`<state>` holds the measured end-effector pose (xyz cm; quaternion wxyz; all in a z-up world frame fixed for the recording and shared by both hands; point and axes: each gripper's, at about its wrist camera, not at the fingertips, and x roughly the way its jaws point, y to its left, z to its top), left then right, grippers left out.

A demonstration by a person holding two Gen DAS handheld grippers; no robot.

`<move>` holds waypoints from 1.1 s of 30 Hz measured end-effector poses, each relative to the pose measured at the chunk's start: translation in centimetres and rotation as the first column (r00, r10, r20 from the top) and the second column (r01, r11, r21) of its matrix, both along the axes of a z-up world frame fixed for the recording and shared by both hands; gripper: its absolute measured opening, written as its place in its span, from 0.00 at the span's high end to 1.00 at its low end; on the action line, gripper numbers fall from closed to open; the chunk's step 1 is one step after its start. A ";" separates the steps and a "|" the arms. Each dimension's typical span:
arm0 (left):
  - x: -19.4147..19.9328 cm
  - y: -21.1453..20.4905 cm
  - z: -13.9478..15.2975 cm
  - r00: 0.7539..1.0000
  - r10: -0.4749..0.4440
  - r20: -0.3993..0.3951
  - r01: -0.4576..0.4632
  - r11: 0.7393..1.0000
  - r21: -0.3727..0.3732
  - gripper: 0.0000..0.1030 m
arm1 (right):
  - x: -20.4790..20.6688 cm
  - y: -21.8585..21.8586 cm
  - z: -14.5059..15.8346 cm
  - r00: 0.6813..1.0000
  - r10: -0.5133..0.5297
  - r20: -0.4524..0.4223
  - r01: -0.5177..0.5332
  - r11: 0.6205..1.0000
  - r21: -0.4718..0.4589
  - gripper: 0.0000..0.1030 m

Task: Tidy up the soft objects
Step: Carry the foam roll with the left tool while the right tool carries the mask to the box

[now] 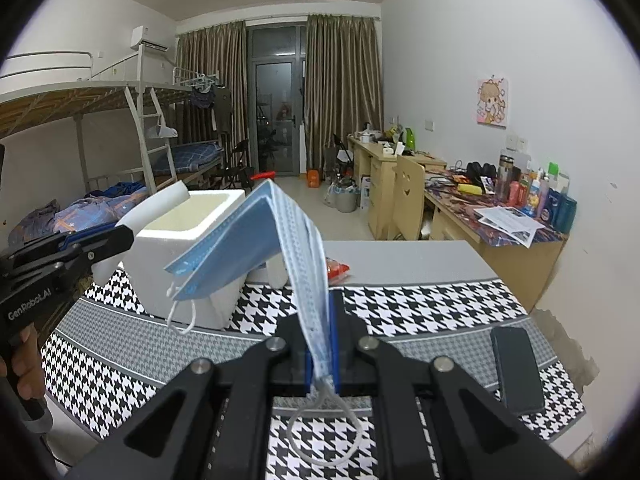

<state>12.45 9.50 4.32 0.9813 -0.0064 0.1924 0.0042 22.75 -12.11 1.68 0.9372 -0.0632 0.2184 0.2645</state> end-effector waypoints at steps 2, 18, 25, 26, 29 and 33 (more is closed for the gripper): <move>0.1 0.3 0.2 1.000 0.012 0.005 -0.012 1.000 -0.001 0.82 | 0.2 0.4 0.2 1.000 0.002 0.000 -0.002 1.000 0.000 0.90; 1.2 3.2 2.1 0.995 0.098 0.028 -0.098 0.995 0.006 0.82 | 1.2 3.6 1.8 0.999 0.043 0.029 -0.044 0.999 0.003 0.91; 2.1 4.9 2.8 0.988 0.151 0.035 -0.151 0.989 -0.007 0.82 | 2.3 5.5 2.5 0.998 0.069 0.003 -0.069 0.998 0.012 0.90; 2.2 5.0 2.8 0.987 0.157 0.034 -0.157 0.988 -0.008 0.82 | 2.4 5.9 2.6 0.997 0.072 0.001 -0.072 0.997 0.011 0.91; 2.7 5.5 3.0 0.984 0.177 0.034 -0.177 0.984 -0.012 0.82 | 2.7 6.9 3.1 0.996 0.083 0.005 -0.083 0.997 0.003 0.90; 3.4 6.1 2.8 0.980 0.196 0.027 -0.195 0.981 -0.019 0.82 | 2.9 8.2 3.4 0.995 0.095 0.016 -0.095 0.995 -0.008 0.90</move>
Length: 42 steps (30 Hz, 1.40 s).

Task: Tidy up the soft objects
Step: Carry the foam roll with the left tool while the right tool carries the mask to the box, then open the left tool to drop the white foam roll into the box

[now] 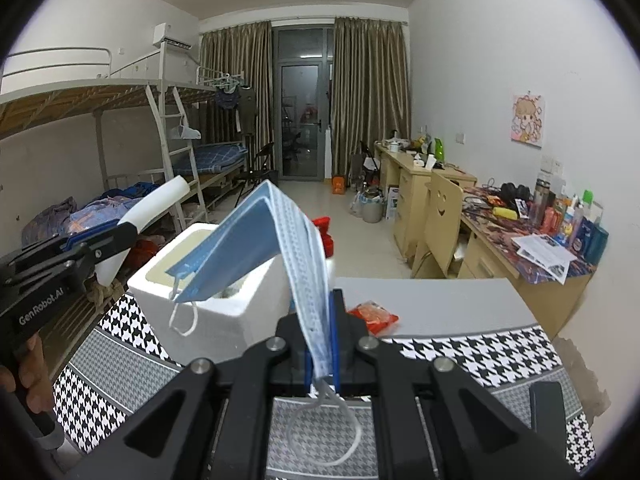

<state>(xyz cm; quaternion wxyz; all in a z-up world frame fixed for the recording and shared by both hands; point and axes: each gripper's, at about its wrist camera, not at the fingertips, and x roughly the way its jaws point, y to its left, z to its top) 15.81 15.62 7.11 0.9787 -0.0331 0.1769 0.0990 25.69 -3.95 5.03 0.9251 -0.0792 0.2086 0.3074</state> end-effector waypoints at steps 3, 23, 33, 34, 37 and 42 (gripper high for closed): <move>0.7 0.7 -0.3 1.000 0.015 -0.011 -0.015 1.000 -0.011 0.82 | 0.4 0.7 0.2 1.000 0.011 -0.008 -0.011 1.000 -0.003 0.90; 5.1 3.3 -2.2 0.994 0.068 -0.081 -0.070 0.997 -0.016 0.79 | 2.8 3.5 0.3 1.000 -0.008 -0.023 0.008 1.000 -0.017 0.90; 6.9 5.0 -3.5 0.989 0.082 -0.120 -0.085 0.996 -0.019 0.68 | 3.5 4.7 -0.1 0.999 -0.014 -0.032 0.013 0.999 -0.034 0.90; 7.0 5.3 -3.6 0.988 0.087 -0.125 -0.090 0.996 -0.021 0.57 | 3.6 4.8 -0.1 0.999 -0.015 -0.033 0.014 0.999 -0.036 0.90; 6.7 6.1 -3.6 0.987 0.113 -0.115 -0.117 0.993 -0.027 0.37 | 3.8 5.0 -0.2 0.999 -0.018 -0.034 0.017 0.999 -0.041 0.90; 5.7 6.8 -3.3 0.985 0.146 -0.090 -0.150 0.988 -0.037 0.15 | 4.0 5.6 -0.3 0.999 -0.013 -0.032 0.012 0.999 -0.046 0.90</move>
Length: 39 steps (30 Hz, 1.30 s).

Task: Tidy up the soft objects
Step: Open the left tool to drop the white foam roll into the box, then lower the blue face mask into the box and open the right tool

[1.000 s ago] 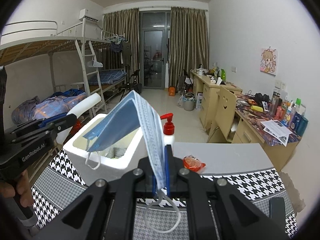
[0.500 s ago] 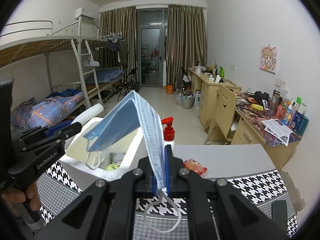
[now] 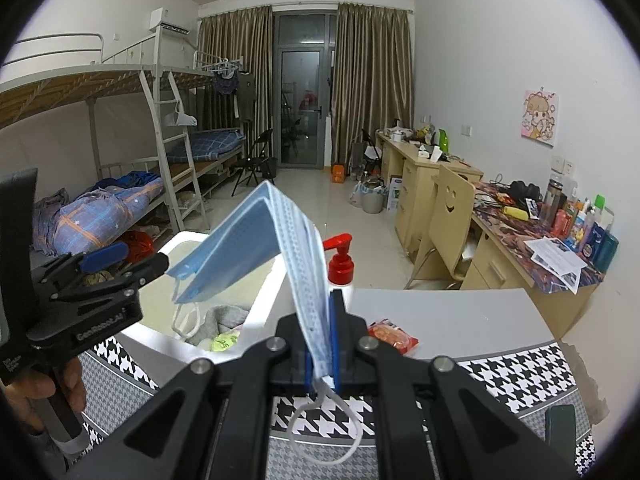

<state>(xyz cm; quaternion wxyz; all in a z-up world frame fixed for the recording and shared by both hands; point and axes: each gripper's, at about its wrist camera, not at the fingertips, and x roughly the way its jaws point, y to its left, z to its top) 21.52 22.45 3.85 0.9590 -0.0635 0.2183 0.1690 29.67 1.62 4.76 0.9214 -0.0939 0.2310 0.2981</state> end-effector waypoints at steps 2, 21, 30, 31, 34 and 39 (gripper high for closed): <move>-0.6 0.2 0.2 1.000 0.015 0.009 -0.015 1.000 0.001 0.11 | 0.1 0.3 0.0 1.000 0.003 -0.002 -0.003 1.000 -0.001 0.90; -5.4 2.7 0.7 0.993 0.105 0.051 -0.106 0.994 0.006 0.01 | 0.9 4.5 -0.5 0.998 0.063 -0.028 -0.063 0.997 -0.032 0.90; -6.9 3.4 0.6 0.990 0.123 0.062 -0.124 0.992 0.006 0.01 | 1.3 6.1 -0.8 0.994 0.083 -0.064 -0.087 0.995 -0.052 0.90; -7.1 3.4 0.6 0.990 0.126 0.061 -0.126 0.992 0.008 0.01 | 1.3 6.4 -0.9 0.994 0.084 -0.065 -0.088 0.995 -0.055 0.90; -7.7 3.7 0.4 0.989 0.132 0.064 -0.133 0.991 0.005 0.01 | 1.5 7.0 -1.1 0.993 0.087 -0.074 -0.092 0.994 -0.060 0.90; -8.9 4.3 0.3 0.984 0.157 0.083 -0.156 0.988 -0.011 0.01 | 1.9 8.1 -1.5 0.992 0.076 -0.102 -0.084 0.994 -0.073 0.90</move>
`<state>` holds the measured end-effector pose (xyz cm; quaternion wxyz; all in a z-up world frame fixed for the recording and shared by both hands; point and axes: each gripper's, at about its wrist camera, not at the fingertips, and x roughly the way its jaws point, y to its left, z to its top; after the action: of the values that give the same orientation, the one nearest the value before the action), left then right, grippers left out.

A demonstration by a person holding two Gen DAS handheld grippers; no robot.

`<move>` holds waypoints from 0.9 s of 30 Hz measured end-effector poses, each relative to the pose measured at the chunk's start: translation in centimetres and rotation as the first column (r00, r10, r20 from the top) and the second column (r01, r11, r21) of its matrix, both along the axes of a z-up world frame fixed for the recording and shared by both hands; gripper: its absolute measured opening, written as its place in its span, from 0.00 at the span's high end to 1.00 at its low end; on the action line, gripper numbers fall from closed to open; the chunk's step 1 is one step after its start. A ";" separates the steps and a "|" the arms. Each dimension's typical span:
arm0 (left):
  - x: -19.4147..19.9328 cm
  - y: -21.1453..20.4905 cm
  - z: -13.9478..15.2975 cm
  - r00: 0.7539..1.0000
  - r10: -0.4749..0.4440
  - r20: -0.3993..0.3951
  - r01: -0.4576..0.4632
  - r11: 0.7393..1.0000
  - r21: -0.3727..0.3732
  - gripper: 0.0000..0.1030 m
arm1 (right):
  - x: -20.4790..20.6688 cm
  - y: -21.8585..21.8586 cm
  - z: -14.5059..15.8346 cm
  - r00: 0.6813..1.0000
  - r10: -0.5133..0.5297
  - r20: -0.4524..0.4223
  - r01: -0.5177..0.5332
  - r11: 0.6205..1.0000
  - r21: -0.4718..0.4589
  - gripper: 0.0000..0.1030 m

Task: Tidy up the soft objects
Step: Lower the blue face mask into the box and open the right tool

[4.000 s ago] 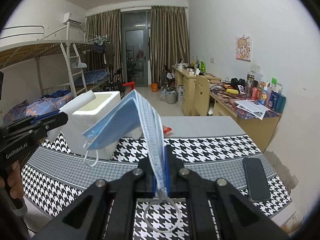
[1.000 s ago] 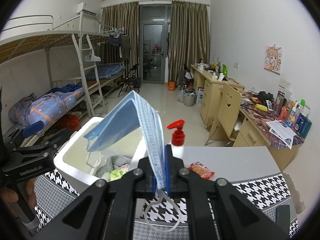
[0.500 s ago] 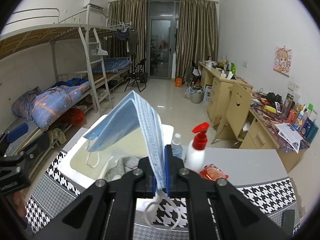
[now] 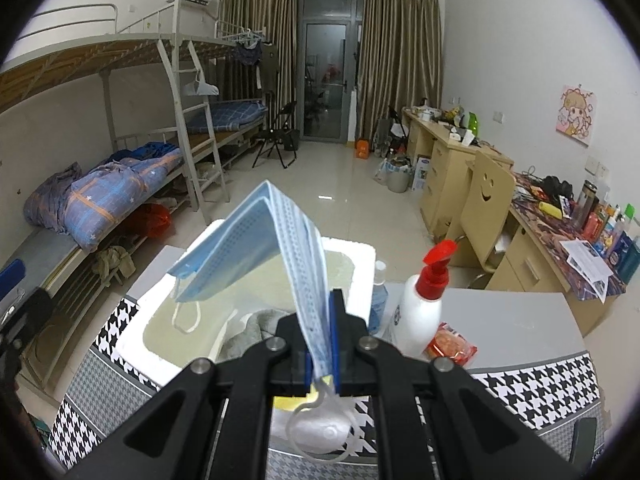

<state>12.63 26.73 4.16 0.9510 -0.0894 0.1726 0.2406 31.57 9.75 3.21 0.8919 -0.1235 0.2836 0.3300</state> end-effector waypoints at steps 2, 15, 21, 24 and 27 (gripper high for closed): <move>-0.2 0.3 -0.2 1.000 0.008 -0.004 -0.008 1.000 -0.001 0.01 | 0.1 0.4 -0.1 1.000 0.006 -0.004 -0.006 1.000 -0.006 0.90; -0.7 1.1 -1.1 1.000 0.021 -0.017 -0.021 1.000 -0.005 0.01 | 1.0 2.2 -1.6 0.997 0.006 -0.071 -0.010 0.998 -0.055 0.83; -0.8 0.9 -1.0 1.000 0.016 -0.021 -0.016 1.000 -0.002 0.01 | 0.4 2.5 -1.6 0.997 0.044 -0.070 -0.048 0.997 -0.053 0.49; -1.0 0.7 -0.8 1.000 0.010 -0.020 -0.010 1.000 -0.001 0.01 | 0.0 2.4 -1.5 0.996 0.061 -0.066 -0.065 0.997 -0.048 0.48; -1.2 0.5 -0.6 1.000 0.007 -0.016 -0.007 1.000 0.000 0.01 | -0.6 2.1 -1.1 0.993 0.092 -0.071 -0.094 0.995 -0.035 0.41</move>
<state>11.39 27.24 3.55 0.9487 -0.0882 0.1798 0.2447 30.98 11.80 2.09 0.8627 -0.1423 0.3144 0.3698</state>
